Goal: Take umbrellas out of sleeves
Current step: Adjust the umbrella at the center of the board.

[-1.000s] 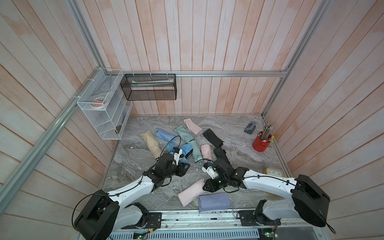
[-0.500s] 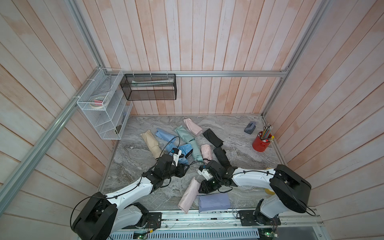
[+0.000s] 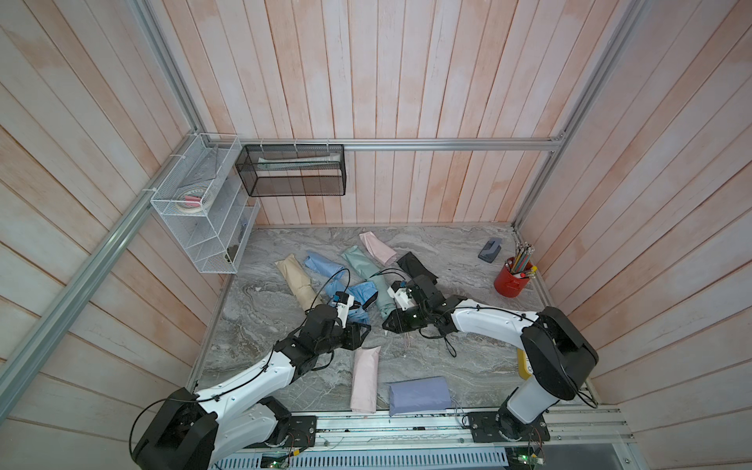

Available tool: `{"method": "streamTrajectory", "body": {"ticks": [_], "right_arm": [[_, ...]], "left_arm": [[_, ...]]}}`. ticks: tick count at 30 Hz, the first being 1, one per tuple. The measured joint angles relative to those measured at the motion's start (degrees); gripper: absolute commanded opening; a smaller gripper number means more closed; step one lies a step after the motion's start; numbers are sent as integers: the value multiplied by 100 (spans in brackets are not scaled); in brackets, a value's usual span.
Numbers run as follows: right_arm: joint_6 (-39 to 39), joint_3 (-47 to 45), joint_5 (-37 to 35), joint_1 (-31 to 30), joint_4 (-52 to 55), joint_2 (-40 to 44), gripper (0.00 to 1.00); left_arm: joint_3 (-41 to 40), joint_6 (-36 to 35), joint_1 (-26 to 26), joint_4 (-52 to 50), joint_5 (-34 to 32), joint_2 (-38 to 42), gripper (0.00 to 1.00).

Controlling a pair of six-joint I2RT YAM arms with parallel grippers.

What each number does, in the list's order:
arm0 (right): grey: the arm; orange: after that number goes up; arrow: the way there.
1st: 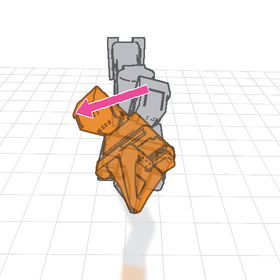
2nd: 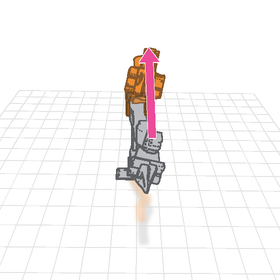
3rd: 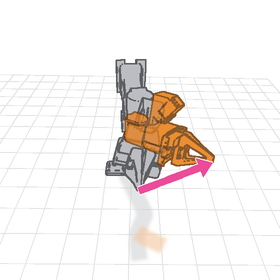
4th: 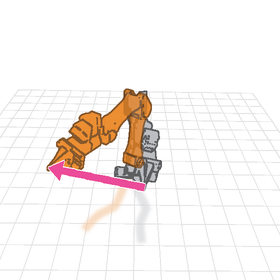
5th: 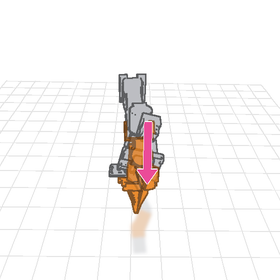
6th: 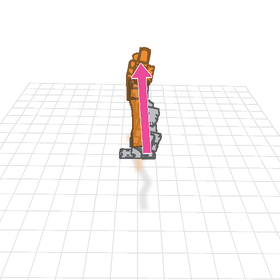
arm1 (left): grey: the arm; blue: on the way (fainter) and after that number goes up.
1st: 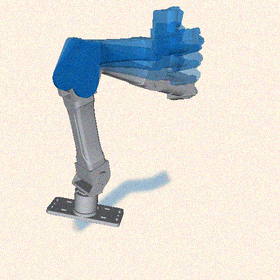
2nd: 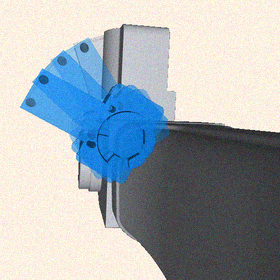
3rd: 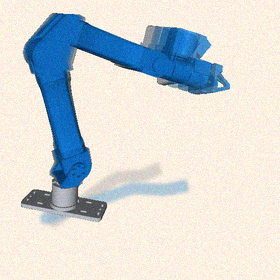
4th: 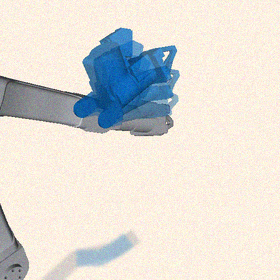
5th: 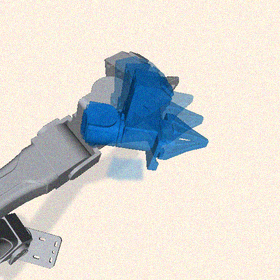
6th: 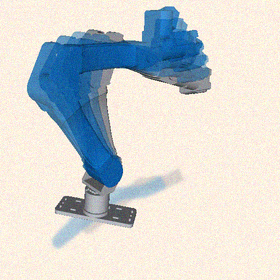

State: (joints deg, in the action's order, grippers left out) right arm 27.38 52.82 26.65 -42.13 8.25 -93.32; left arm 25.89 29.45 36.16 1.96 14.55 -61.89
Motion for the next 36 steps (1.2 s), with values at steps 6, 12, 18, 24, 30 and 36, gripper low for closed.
{"method": "streamTrajectory", "body": {"ticks": [6,12,18,24,30,36], "right_arm": [[-57,-664,691,-236,151,463,41],[146,-903,1255,-629,-39,431,43],[420,-903,1484,-658,-490,153,43],[627,-903,1491,-658,-621,-168,46],[785,-903,1539,-660,-876,-297,49],[903,-901,1613,-669,-1080,-474,48]], "left_arm": [[-232,520,319,-289,35,260,53],[-551,1132,691,-780,42,872,55],[-619,1591,868,-1082,114,1239,57],[-684,2006,1246,-1790,151,1690,60],[-785,2166,1309,-2168,168,2022,60],[-1360,2291,1316,-1963,321,1744,52]]}}
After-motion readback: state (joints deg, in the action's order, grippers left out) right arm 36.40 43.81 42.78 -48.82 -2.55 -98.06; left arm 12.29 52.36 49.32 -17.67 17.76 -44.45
